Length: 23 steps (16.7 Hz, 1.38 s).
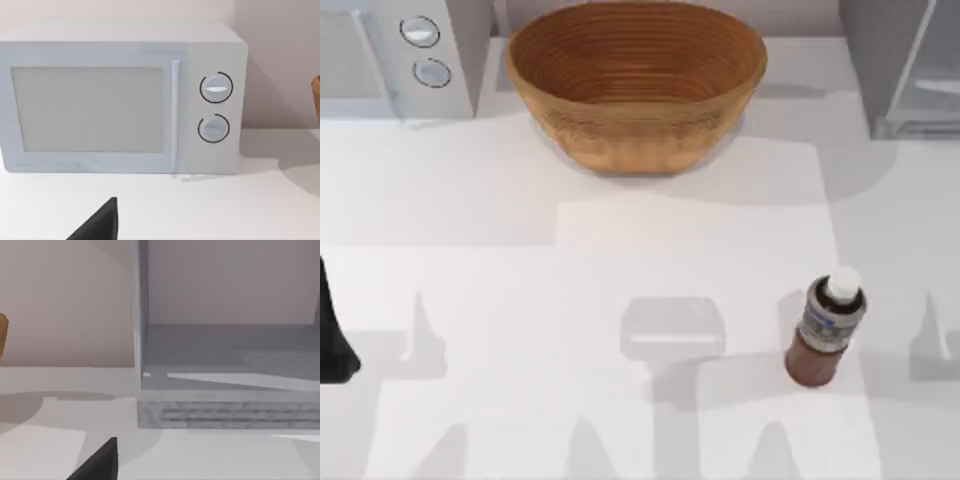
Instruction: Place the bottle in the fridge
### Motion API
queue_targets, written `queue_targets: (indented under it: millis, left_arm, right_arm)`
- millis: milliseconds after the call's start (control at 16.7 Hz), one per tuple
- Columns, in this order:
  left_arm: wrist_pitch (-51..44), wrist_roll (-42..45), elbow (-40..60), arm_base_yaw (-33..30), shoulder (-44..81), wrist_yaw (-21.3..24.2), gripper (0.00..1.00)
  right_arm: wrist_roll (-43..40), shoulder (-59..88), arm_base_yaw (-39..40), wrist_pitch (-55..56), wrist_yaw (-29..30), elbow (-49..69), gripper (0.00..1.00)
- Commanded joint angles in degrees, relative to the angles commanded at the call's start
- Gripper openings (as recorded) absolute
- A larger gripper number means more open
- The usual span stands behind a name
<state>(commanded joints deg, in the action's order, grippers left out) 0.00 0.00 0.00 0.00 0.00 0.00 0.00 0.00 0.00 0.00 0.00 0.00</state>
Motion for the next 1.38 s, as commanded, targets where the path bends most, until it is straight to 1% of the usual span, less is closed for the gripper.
queue_targets:
  millis: [240,360,480,660,1080,1260,1380]
  left_arm:
    - [0.0,0.0,0.0,0.0,0.0,0.0,1.00]
    - [0.0,0.0,0.0,0.0,0.0,0.0,1.00]
    - [0.0,0.0,0.0,0.0,0.0,0.0,1.00]
    - [0.0,0.0,0.0,0.0,0.0,0.0,1.00]
    - [0.0,0.0,0.0,0.0,0.0,0.0,1.00]
    - [0.0,0.0,0.0,0.0,0.0,0.0,1.00]
    - [0.0,0.0,0.0,0.0,0.0,0.0,1.00]
  right_arm:
    - [-0.1,1.9,0.4,1.9,-1.0,-0.1,1.00]
    - [-0.4,6.2,1.2,6.1,-3.0,-0.4,1.00]
    - [-0.8,12.8,2.2,12.6,-5.6,-0.9,1.00]
    - [-1.8,27.2,3.9,26.5,-10.4,-1.9,1.00]
    - [-4.3,69.7,8.4,64.0,-22.6,-4.4,1.00]
    - [-5.2,83.5,10.0,76.7,-27.0,-5.2,1.00]
    - [-5.6,89.7,10.8,82.8,-29.2,-5.6,1.00]
